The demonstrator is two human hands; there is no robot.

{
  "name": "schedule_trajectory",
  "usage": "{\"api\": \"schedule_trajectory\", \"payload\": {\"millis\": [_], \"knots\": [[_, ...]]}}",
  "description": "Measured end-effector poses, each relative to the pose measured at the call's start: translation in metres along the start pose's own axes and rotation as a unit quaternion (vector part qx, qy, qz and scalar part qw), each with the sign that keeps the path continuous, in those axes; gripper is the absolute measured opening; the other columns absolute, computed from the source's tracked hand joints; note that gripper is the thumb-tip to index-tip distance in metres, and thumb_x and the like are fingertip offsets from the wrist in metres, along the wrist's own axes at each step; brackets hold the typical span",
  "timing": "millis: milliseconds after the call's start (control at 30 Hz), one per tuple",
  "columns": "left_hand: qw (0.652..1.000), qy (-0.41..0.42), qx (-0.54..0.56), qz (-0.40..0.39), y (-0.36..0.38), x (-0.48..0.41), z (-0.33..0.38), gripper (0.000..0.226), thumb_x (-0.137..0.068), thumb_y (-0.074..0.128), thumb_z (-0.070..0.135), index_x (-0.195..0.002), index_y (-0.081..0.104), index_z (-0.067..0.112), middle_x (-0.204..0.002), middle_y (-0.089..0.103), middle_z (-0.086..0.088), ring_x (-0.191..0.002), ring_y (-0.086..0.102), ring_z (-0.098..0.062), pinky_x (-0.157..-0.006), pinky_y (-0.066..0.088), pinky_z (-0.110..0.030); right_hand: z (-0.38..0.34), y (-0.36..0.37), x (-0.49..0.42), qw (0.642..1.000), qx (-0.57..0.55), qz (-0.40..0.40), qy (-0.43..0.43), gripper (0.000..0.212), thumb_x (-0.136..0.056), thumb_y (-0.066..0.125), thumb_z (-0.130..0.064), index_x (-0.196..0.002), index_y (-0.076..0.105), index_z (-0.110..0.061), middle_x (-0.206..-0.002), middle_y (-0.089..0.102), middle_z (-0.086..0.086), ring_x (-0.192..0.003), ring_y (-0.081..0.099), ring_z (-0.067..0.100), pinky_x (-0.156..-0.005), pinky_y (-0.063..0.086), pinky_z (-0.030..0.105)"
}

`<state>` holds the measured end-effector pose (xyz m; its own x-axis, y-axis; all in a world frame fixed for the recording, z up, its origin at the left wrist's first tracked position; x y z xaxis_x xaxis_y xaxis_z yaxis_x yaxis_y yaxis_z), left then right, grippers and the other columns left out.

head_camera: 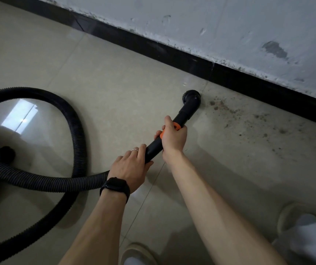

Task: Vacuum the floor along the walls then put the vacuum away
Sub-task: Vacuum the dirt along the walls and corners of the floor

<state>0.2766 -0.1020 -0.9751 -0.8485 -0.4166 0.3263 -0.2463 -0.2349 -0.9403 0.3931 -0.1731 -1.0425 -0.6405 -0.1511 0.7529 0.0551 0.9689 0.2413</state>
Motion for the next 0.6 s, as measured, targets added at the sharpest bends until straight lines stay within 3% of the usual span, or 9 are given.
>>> {"api": "schedule_trajectory", "payload": {"millis": [600], "knots": [[1.0, 0.002, 0.022, 0.021, -0.004, -0.046, 0.028, 0.047, -0.1, 0.038, 0.048, -0.137, 0.031, 0.019, -0.114, 0.058, 0.001, -0.102, 0.059, -0.021, -0.079, 0.045, -0.034, -0.042, -0.007, -0.039, 0.999, 0.012, 0.032, -0.035, 0.028, -0.096, 0.068, -0.029, -0.106, 0.055, -0.007, -0.062, 0.057, -0.004, -0.04, 0.053, 0.013, -0.048, 0.051, 0.026]]}}
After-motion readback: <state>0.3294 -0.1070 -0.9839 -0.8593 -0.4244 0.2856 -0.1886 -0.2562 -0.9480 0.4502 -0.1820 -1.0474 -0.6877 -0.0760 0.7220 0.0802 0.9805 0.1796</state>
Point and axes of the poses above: each hand's wrist, its own x-axis away from the middle knuckle, its own y-axis out of the palm, z = x × y, the point moved 8 cm from there along -x, towards the middle knuckle
